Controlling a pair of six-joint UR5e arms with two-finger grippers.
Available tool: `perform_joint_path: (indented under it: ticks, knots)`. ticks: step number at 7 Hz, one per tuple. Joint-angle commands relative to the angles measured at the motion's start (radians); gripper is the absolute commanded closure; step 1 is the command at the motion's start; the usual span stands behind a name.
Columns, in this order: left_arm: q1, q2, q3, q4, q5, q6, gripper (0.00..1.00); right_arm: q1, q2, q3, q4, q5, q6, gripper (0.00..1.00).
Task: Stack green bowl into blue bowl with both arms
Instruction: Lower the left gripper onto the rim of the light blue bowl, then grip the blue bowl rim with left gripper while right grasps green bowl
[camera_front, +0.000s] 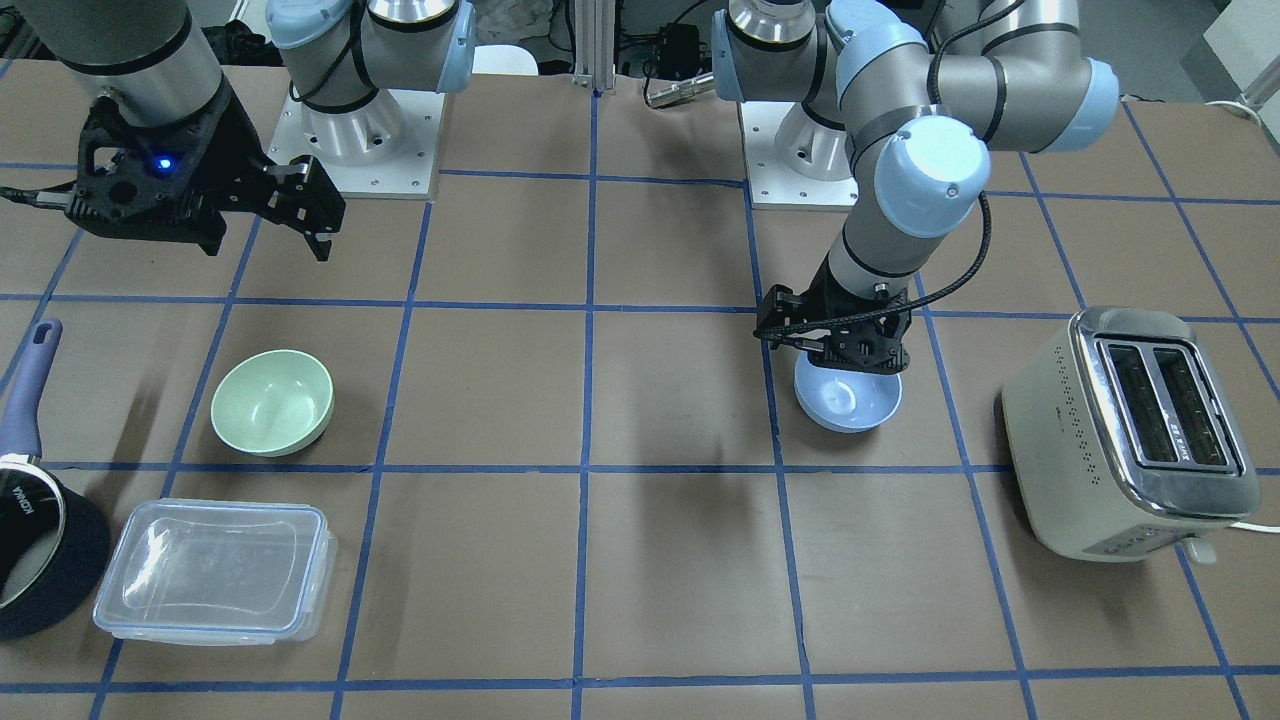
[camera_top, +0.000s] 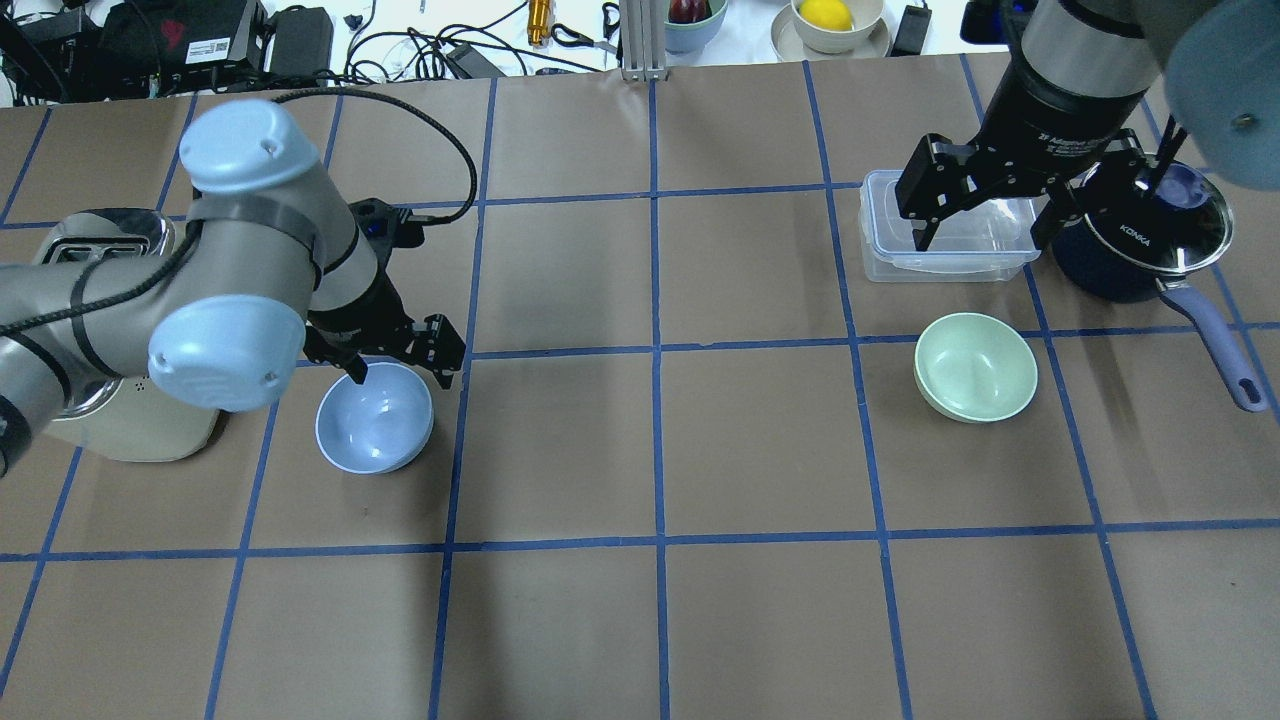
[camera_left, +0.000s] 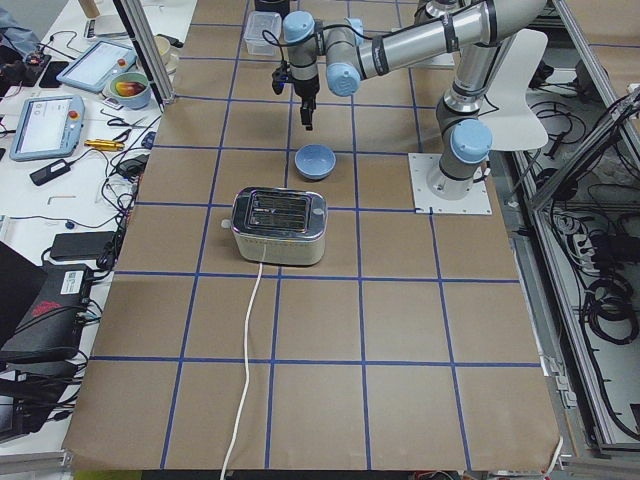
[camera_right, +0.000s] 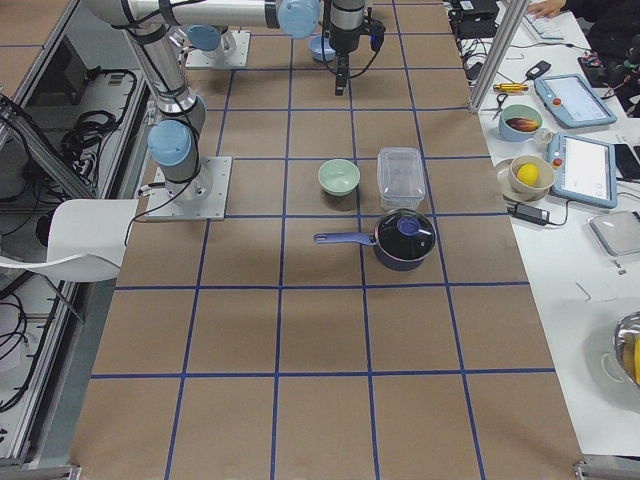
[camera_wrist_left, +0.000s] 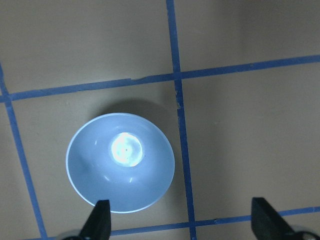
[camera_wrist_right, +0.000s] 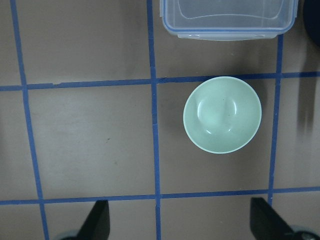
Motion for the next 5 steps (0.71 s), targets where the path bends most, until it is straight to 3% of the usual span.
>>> perform_joint_path:
  ticks: [1,2,3,4,5]
  knots:
    - [-0.001,-0.034,-0.13,0.165,-0.002,-0.003,0.0,-0.151,0.031,0.021,-0.011,0.014,-0.105,0.0]
    - [-0.004,-0.054,-0.167,0.246,0.005,-0.003,0.01,-0.245,0.077,0.059,-0.052,0.017,-0.178,0.0]
    - [-0.002,-0.068,-0.188,0.294,0.005,-0.002,0.43,-0.3,0.106,0.118,-0.147,0.019,-0.258,0.0]
    - [-0.004,-0.074,-0.187,0.296,-0.005,-0.006,0.97,-0.334,0.117,0.186,-0.22,0.02,-0.355,0.0]
    - [-0.004,-0.076,-0.185,0.294,0.001,-0.006,0.99,-0.35,0.154,0.254,-0.32,0.066,-0.36,0.0]
